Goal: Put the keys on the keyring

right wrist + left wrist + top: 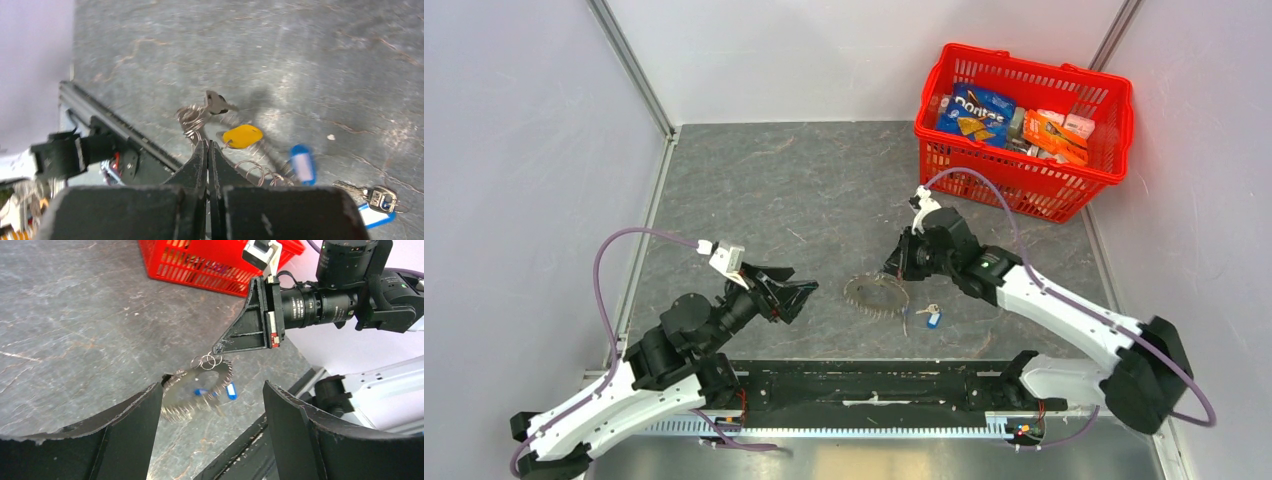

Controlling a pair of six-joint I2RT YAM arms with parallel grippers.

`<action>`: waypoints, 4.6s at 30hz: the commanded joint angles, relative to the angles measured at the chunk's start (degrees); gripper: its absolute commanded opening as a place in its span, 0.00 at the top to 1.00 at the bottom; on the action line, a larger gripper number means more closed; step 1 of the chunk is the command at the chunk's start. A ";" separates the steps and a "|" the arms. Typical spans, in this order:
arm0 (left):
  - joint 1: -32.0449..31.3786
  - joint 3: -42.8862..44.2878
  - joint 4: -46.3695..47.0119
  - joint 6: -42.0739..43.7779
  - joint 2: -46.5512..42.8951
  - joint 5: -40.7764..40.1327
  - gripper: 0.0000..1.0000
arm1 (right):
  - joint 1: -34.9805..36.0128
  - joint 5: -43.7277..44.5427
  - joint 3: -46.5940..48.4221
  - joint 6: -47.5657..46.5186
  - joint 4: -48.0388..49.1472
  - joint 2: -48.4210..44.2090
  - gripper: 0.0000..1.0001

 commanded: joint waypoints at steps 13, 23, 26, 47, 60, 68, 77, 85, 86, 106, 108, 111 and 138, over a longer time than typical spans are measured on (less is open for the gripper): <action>-0.10 11.97 8.63 8.14 8.10 25.14 0.17 | -0.26 -32.46 21.84 -17.74 -14.10 -8.43 1.00; -0.10 13.92 13.87 9.78 14.31 34.46 0.17 | -0.14 -41.14 28.74 -21.19 -19.04 -7.13 1.00; -0.05 14.42 15.34 10.15 16.03 36.25 0.17 | -0.19 -42.10 29.16 -21.34 -19.86 -6.38 1.00; -0.07 14.54 27.61 5.47 24.25 50.28 0.18 | -0.06 -54.41 29.90 -22.89 -18.16 -7.16 1.00; -0.03 13.34 31.34 2.00 25.66 56.91 0.24 | -0.06 -54.77 31.26 -22.62 -18.28 -7.71 1.00; -0.03 12.70 31.66 1.66 24.79 58.20 0.27 | -0.08 -55.73 31.97 -23.74 -19.99 -8.65 1.00; -0.10 12.37 33.50 0.51 24.38 60.33 0.36 | -0.07 -55.59 31.99 -23.88 -20.39 -9.01 1.00; -0.09 11.91 35.81 -0.33 26.36 61.85 0.47 | -0.10 -55.89 32.40 -23.57 -20.31 -8.70 1.00; -0.10 11.86 35.89 -0.28 26.56 61.88 0.47 | -0.07 -55.86 32.48 -23.58 -20.28 -8.72 1.00; -0.08 11.25 37.35 -0.71 28.35 62.68 0.62 | 0.07 -55.07 33.20 -23.49 -20.73 -9.01 1.00; -0.05 10.98 37.28 -0.81 27.92 62.66 0.63 | 0.08 -54.57 33.37 -23.47 -20.90 -9.09 1.00; -0.10 10.72 37.03 -0.72 27.34 62.49 0.67 | 0.11 -54.43 33.71 -23.49 -21.09 -9.11 1.00; -0.10 10.87 38.75 -1.26 25.27 60.79 0.98 | 0.12 -50.02 28.65 -24.17 -22.37 -12.43 1.00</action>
